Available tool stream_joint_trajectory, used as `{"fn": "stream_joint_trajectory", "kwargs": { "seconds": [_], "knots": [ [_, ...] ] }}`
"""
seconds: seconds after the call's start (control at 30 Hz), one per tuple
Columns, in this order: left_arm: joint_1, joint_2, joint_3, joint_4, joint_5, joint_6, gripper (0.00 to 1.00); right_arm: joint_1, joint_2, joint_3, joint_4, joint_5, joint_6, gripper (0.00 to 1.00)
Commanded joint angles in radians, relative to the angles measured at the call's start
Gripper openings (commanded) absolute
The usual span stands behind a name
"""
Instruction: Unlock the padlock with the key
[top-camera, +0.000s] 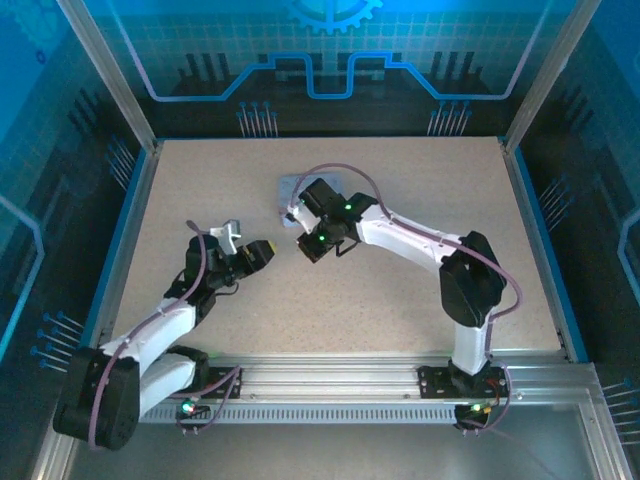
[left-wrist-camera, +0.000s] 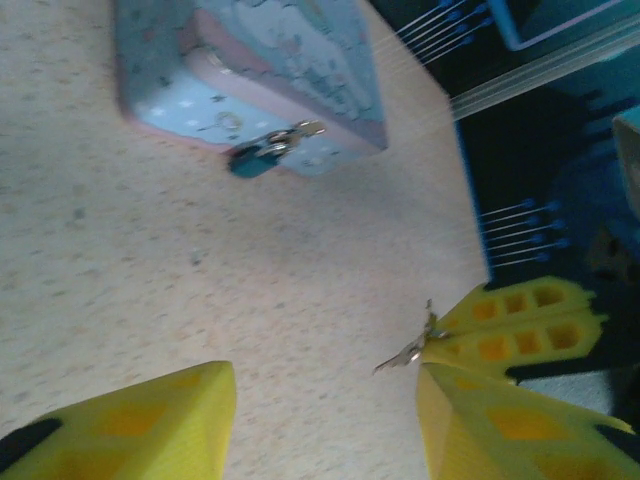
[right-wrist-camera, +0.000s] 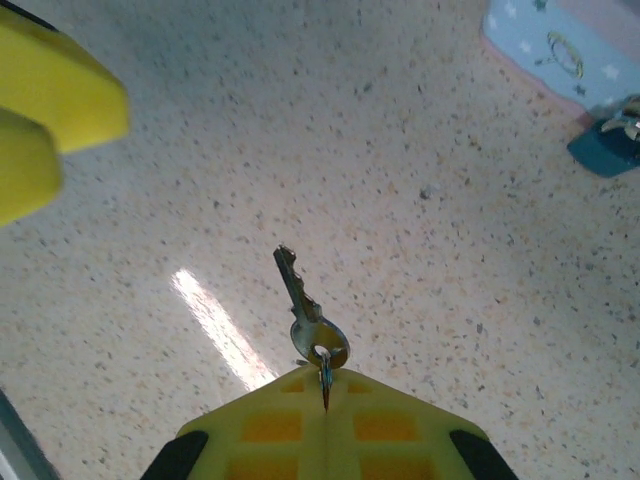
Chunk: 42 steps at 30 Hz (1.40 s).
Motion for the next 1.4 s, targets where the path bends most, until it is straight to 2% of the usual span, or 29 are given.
{"fn": "stream_joint_trajectory", "kwargs": {
  "seconds": [0.0,0.1,0.23,0.43,0.87,1.13,1.27,1.37],
  "knots": [
    [-0.014,0.051,-0.021,0.257,0.093,-0.107,0.46,-0.007,-0.041,-0.037,0.105,-0.039,0.074,0.0],
    [-0.037,0.098,-0.015,0.331,0.107,-0.12,0.4,-0.007,-0.043,-0.039,0.11,-0.049,0.082,0.0],
    [-0.059,0.141,0.004,0.354,0.099,-0.128,0.39,-0.006,-0.047,-0.049,0.121,-0.06,0.089,0.0],
    [-0.059,0.188,0.014,0.385,0.102,-0.138,0.37,-0.006,-0.061,-0.063,0.134,-0.068,0.095,0.0],
    [-0.059,0.313,0.023,0.579,0.133,-0.186,0.28,-0.006,-0.065,-0.06,0.137,-0.089,0.096,0.0],
    [-0.059,0.365,0.031,0.661,0.152,-0.206,0.28,-0.005,-0.067,-0.06,0.134,-0.091,0.09,0.0],
    [-0.059,0.377,0.041,0.664,0.159,-0.202,0.19,-0.007,-0.066,-0.055,0.131,-0.092,0.087,0.0],
    [-0.059,0.389,0.047,0.674,0.168,-0.194,0.0,-0.006,-0.062,-0.051,0.129,-0.096,0.082,0.0]
  ]
}}
